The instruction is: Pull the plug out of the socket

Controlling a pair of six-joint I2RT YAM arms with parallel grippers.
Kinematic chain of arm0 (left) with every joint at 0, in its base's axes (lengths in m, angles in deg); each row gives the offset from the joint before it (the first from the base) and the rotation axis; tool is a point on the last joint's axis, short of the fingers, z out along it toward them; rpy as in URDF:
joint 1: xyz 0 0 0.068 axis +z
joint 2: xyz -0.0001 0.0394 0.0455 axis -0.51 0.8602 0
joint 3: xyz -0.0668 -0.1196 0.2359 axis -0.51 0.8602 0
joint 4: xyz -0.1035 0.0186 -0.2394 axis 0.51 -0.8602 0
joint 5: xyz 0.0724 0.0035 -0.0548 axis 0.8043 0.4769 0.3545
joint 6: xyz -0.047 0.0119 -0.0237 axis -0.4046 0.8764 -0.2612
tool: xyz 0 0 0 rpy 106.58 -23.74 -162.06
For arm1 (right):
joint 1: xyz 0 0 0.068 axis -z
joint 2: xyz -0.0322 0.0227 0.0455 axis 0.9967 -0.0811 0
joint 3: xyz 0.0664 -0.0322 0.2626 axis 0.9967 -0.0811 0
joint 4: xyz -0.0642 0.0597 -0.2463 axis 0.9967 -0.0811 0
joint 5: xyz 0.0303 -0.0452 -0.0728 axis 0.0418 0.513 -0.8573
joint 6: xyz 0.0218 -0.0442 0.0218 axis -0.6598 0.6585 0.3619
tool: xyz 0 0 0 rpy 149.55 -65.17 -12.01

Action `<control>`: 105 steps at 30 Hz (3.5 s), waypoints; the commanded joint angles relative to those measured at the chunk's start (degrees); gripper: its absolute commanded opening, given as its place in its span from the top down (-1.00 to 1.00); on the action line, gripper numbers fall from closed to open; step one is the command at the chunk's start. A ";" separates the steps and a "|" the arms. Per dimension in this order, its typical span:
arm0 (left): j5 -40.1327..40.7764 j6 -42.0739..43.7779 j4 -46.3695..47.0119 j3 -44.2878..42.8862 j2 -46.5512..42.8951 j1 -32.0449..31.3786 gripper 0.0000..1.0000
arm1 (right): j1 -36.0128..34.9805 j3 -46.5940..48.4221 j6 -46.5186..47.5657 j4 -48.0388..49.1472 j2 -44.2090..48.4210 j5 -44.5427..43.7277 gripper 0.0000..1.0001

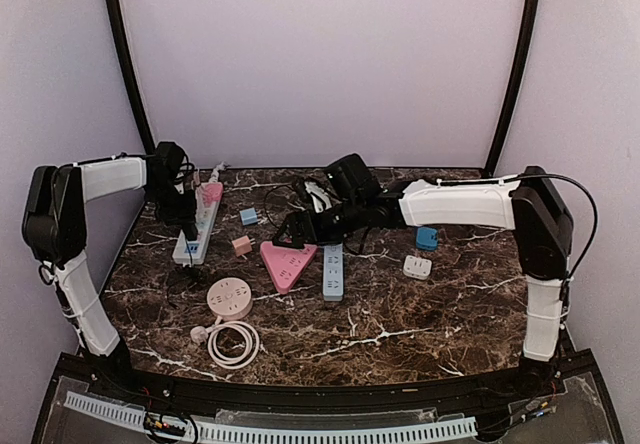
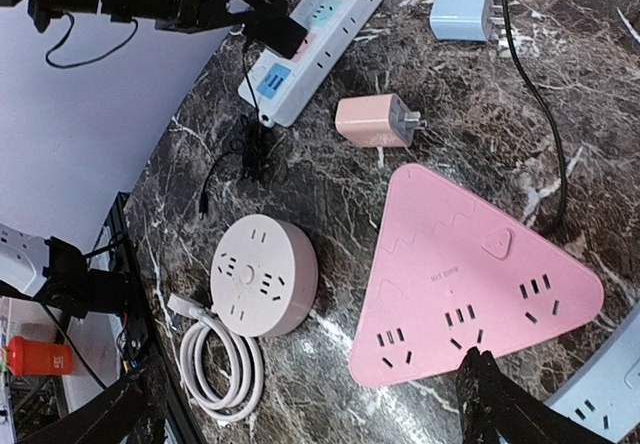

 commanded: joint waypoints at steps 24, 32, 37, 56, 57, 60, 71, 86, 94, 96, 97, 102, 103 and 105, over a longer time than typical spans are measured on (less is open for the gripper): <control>-26.11 -23.36 13.34 31.02 -29.89 -4.00 0.98 | -6.04 25.60 -8.19 0.74 -21.99 7.10 -0.90; -30.34 -28.29 18.90 38.39 -37.68 -4.00 0.98 | -7.88 31.99 -8.77 -2.35 -28.12 6.72 -0.80; -31.75 -30.81 20.92 42.05 -40.90 -4.00 0.98 | -7.97 33.35 -11.35 -0.77 -30.31 8.35 -0.64; -28.86 -30.59 21.35 41.96 -43.12 -4.00 0.98 | -8.77 46.83 -18.03 -0.70 -38.31 11.97 0.54; -28.28 -30.29 20.41 41.64 -42.91 -3.96 0.98 | -8.76 49.66 -17.82 -1.81 -39.61 11.30 0.62; -26.54 -29.93 18.74 40.13 -42.51 -3.85 0.98 | -8.71 54.51 -17.73 -3.65 -42.30 9.29 0.75; -22.91 -31.38 10.58 35.24 -44.09 -3.83 0.98 | -7.23 56.07 -17.50 0.14 -45.35 0.31 1.00; -19.35 -30.30 0.24 29.50 -44.13 -3.83 0.97 | -7.44 49.64 -14.25 4.31 -43.26 -5.03 1.00; -11.23 -29.00 -7.45 26.92 -44.30 -3.51 0.97 | -7.44 48.31 -14.71 6.07 -42.78 -2.85 1.00; -6.09 -28.18 -10.37 26.19 -44.52 -3.14 0.97 | -7.44 48.33 -14.79 5.88 -42.59 -1.67 0.90; -2.88 -28.09 -12.87 25.76 -44.60 -2.82 0.96 | -7.40 48.24 -14.81 5.71 -42.48 -1.16 0.84; 5.12 -28.67 -16.14 27.48 -44.81 -1.10 0.90 | -7.40 46.04 -14.19 5.86 -41.15 0.03 0.56; 6.09 -28.94 -16.13 28.39 -44.64 -0.44 0.91 | -7.40 45.78 -13.92 5.87 -40.99 0.39 0.53; 6.33 -28.95 -15.18 30.19 -44.08 1.31 0.88 | -7.37 45.72 -13.59 5.41 -40.83 1.41 0.47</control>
